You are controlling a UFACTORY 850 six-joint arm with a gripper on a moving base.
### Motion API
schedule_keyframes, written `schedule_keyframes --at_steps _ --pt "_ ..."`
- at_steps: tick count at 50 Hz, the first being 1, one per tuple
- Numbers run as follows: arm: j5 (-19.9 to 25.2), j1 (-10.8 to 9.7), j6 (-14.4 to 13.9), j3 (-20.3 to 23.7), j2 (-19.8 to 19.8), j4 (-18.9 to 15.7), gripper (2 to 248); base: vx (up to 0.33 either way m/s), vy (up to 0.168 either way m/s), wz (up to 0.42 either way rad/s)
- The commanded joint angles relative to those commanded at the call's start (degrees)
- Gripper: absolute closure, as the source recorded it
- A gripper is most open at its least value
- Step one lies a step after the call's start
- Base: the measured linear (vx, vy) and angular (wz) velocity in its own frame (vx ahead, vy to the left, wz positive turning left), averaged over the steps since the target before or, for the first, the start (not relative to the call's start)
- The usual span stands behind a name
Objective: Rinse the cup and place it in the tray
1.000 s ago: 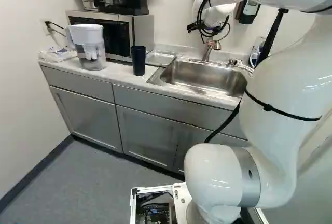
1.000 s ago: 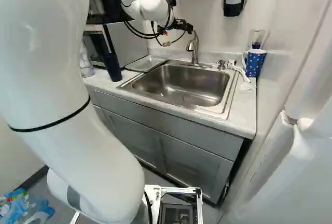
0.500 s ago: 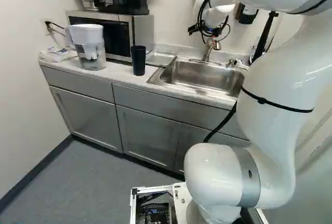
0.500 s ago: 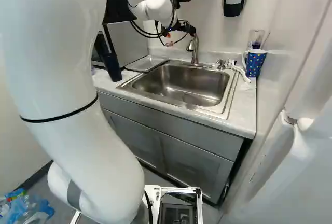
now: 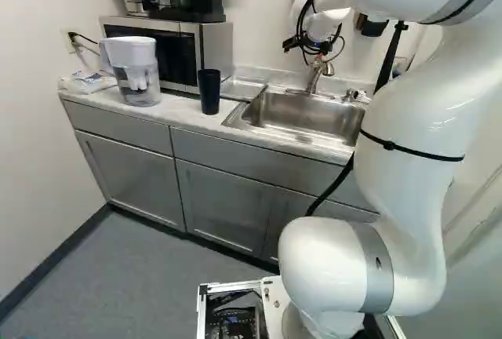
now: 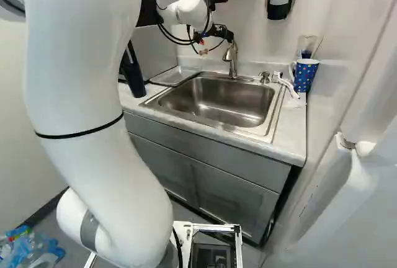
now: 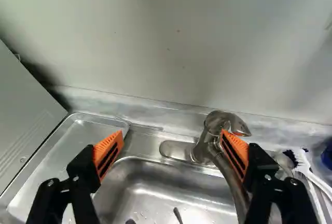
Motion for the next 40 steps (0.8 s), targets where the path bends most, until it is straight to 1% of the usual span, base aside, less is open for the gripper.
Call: schedule_keyframes --at_steps 40 --pt "0.7 -0.4 0.0 -0.2 -0.2 0.0 3 0.000 0.000 0.000"
